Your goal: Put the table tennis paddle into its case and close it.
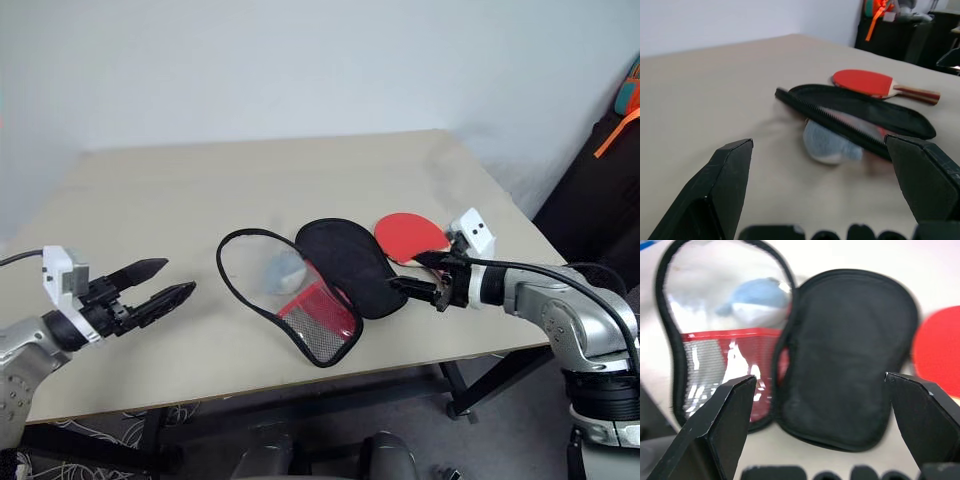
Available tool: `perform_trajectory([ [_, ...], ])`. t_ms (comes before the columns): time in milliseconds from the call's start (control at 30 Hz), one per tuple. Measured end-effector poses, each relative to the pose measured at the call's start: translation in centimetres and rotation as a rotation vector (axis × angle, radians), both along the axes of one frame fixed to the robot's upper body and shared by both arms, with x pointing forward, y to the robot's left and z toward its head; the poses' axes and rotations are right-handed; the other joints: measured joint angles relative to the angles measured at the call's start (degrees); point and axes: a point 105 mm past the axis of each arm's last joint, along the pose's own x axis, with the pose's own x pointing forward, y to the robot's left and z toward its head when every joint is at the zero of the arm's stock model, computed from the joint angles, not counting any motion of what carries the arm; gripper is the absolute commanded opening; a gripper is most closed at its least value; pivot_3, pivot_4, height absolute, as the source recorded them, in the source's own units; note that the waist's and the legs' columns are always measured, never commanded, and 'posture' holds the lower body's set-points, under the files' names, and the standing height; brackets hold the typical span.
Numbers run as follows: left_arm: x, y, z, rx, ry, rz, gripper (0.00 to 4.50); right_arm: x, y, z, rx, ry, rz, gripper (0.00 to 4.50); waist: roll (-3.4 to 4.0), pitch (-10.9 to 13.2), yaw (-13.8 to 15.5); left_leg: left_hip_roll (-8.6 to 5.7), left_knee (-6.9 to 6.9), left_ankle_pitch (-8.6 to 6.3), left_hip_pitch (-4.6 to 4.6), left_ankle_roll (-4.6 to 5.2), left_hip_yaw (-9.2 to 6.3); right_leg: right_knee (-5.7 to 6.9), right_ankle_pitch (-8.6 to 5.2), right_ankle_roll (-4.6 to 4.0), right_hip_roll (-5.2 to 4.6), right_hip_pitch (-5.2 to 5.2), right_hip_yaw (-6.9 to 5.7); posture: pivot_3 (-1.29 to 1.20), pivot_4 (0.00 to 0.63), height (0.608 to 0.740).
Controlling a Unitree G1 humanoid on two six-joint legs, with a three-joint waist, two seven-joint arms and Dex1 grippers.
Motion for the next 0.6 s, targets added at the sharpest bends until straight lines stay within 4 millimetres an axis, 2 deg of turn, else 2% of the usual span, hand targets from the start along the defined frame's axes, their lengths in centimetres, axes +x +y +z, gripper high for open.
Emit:
perform_trajectory([
  [200,0.3,0.1,-0.5,-0.001,0.012,-0.037,4.50,0.7,-1.4,-0.3,-0.021,-0.016,-0.073,4.46,-0.03,0.0,-0.4,0.02,0.00,0.12,0.00,-0.25,0.08,0.01,0.00,0.02,0.04,0.00,0.02,0.00,0.000,0.706],
  [400,0.8,0.9,0.3,0.037,-0.020,-0.043,4.50,3.6,-3.1,0.7,-0.039,-0.072,-0.165,4.46,-0.02,0.0,-0.5,0.04,0.01,0.03,0.04,-0.10,0.09,0.02,0.00,0.00,0.02,-0.01,0.02,0.00,0.000,0.706],
  [600,0.6,0.9,-0.2,0.036,-0.016,-0.039,4.50,4.9,-4.0,-1.1,-0.090,-0.017,-0.227,4.46,-0.04,0.0,-0.6,0.02,-0.01,0.14,-0.16,-0.35,0.20,0.03,0.05,0.13,0.03,-0.16,0.04,0.00,0.000,0.706],
])
